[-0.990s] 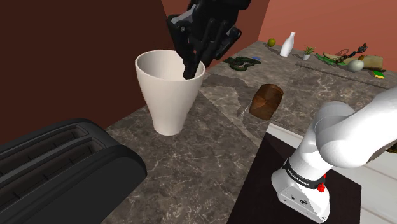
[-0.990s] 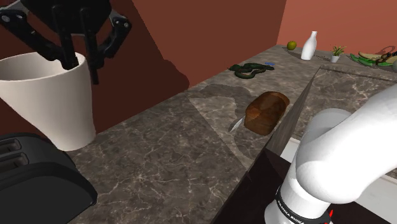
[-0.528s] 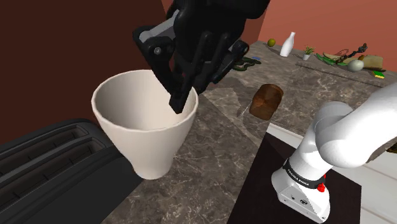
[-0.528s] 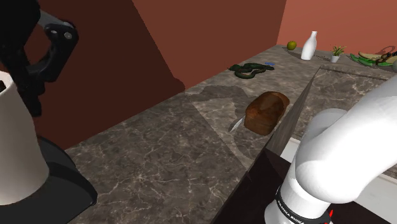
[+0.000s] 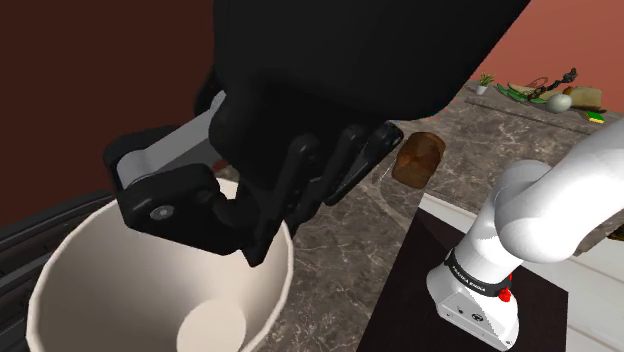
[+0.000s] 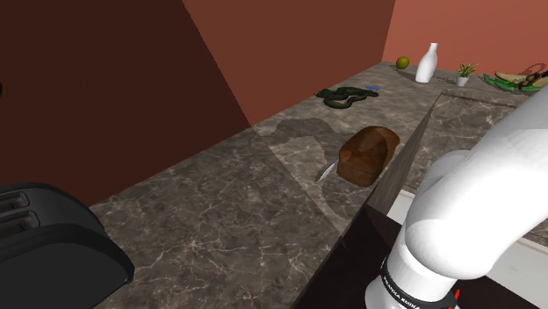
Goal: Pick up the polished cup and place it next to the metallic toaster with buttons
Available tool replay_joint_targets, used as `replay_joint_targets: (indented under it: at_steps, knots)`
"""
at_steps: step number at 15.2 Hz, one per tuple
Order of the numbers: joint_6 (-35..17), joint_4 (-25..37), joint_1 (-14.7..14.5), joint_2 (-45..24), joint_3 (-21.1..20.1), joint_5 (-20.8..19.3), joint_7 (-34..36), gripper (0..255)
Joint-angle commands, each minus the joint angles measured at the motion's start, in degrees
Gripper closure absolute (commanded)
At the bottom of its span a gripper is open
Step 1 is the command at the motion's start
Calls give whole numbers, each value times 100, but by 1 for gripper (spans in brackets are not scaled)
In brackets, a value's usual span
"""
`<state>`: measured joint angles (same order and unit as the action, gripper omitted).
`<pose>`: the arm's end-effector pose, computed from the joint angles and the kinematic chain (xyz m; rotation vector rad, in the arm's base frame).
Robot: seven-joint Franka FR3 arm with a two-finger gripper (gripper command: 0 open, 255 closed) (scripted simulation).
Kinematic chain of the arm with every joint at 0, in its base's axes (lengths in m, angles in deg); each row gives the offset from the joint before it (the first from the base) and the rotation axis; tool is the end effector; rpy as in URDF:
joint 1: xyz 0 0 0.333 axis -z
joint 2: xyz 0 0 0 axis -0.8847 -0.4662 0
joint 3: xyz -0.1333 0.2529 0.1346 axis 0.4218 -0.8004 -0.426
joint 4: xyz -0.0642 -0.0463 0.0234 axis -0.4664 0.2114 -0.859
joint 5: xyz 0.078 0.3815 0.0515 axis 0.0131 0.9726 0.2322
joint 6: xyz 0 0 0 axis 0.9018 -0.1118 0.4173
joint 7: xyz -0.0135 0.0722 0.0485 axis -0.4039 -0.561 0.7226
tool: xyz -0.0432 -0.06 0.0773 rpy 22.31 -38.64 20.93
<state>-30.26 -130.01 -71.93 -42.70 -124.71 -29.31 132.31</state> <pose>0.1416 0.4835 0.6551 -3.0180 0.2061 -0.3628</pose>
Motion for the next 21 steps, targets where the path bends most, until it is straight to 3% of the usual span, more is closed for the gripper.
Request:
replay_joint_targets:
  at_steps: [1,21]
  knots:
    - [-141,-147,-13,18,-32,17,26,255]
    - [-1638,-1802,-188,231,-205,246,72,255]
